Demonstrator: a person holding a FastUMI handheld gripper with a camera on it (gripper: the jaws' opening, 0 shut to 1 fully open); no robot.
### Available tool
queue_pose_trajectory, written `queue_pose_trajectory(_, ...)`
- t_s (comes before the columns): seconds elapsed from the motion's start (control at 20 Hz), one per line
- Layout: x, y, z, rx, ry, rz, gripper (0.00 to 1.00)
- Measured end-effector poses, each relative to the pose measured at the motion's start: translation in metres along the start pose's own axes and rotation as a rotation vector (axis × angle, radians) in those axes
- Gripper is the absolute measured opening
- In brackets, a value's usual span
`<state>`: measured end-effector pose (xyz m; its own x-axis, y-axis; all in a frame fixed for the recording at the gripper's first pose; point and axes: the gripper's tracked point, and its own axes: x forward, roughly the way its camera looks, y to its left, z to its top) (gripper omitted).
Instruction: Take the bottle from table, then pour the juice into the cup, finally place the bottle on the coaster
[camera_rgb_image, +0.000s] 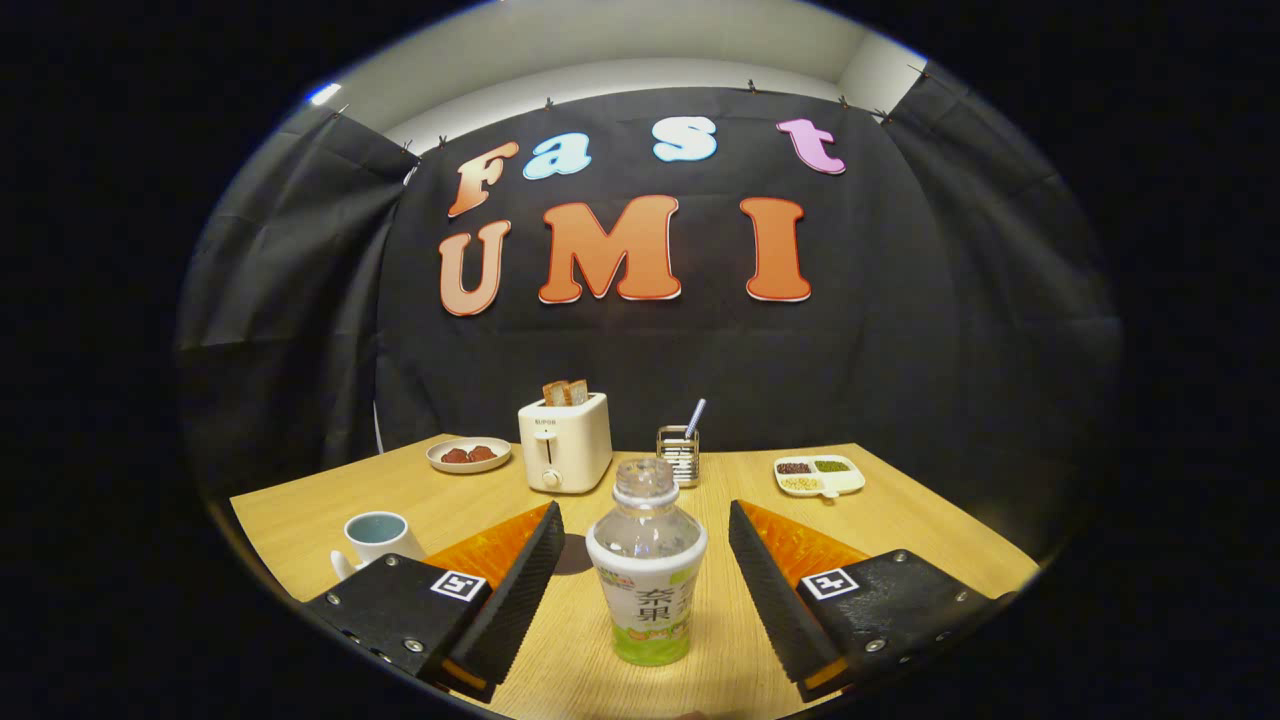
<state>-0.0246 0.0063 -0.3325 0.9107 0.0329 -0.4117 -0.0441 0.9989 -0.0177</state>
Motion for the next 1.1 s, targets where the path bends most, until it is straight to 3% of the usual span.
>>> queue_pose_trajectory(0.3,0.009,-0.002,-0.039,0.032,0.087,-0.012,0.97)
queue_pose_trajectory(0.7,0.017,0.0,-0.075,0.041,0.131,-0.02,0.79)
queue_pose_trajectory(0.85,0.019,0.002,-0.079,0.006,0.139,-0.041,0.67)
queue_pose_trajectory(1.1,0.018,0.008,-0.077,-0.058,0.151,-0.049,0.62)
